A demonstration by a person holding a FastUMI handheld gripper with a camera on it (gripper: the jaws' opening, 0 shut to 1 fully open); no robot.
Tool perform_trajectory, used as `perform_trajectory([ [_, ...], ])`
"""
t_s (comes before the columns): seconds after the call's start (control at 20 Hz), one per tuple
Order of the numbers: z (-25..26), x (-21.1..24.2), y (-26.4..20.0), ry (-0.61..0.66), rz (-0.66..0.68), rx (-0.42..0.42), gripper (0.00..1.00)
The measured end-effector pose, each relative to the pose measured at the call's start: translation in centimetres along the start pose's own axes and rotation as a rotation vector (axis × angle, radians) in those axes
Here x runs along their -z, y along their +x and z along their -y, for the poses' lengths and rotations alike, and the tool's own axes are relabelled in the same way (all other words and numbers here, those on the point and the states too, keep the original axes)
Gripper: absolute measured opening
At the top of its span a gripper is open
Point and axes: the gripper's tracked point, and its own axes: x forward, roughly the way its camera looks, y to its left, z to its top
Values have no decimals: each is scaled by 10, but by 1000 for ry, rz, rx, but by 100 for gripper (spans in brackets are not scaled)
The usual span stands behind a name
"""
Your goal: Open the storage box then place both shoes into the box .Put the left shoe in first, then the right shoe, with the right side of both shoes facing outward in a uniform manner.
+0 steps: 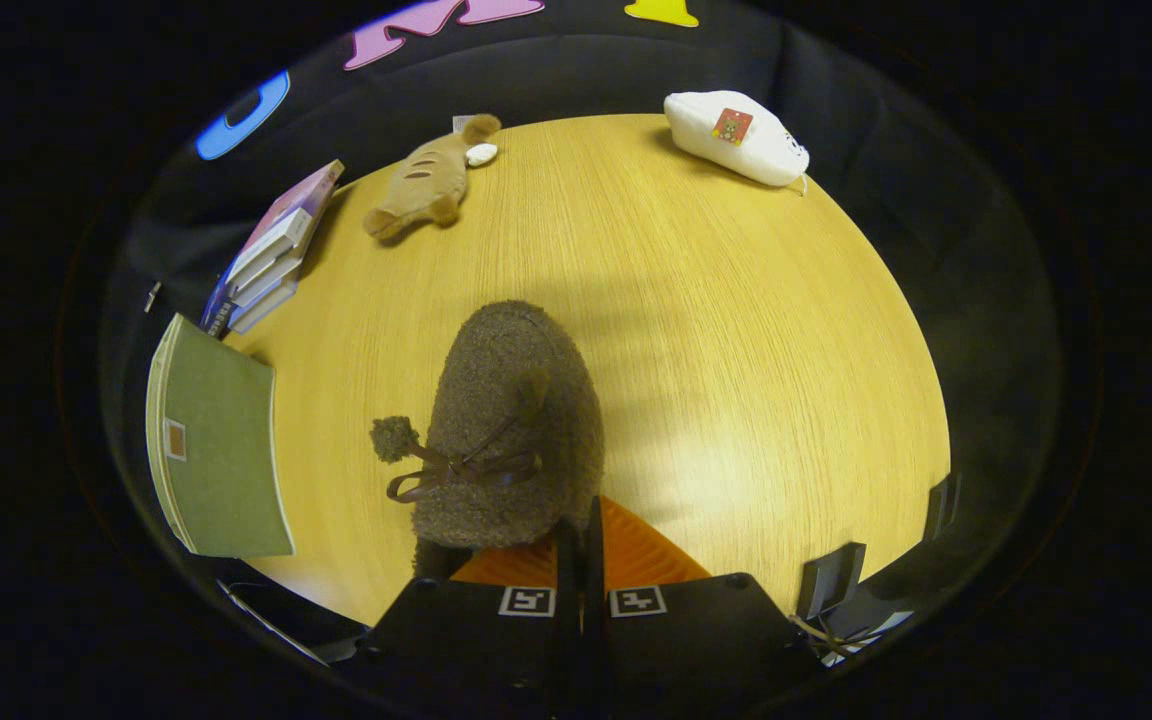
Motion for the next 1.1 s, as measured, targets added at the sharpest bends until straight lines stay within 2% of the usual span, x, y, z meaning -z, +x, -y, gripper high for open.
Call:
perform_trajectory([
  [0.2, -48, -18, -42, 16, 51, -81, 5],
  [0.5, -148, -39, -95, 32, 95, -231, 5],
  [0.9, -288, -38, -124, -5, 84, -388, 5],
  [1.1, -350, -28, -129, -28, 53, -440, 5],
])
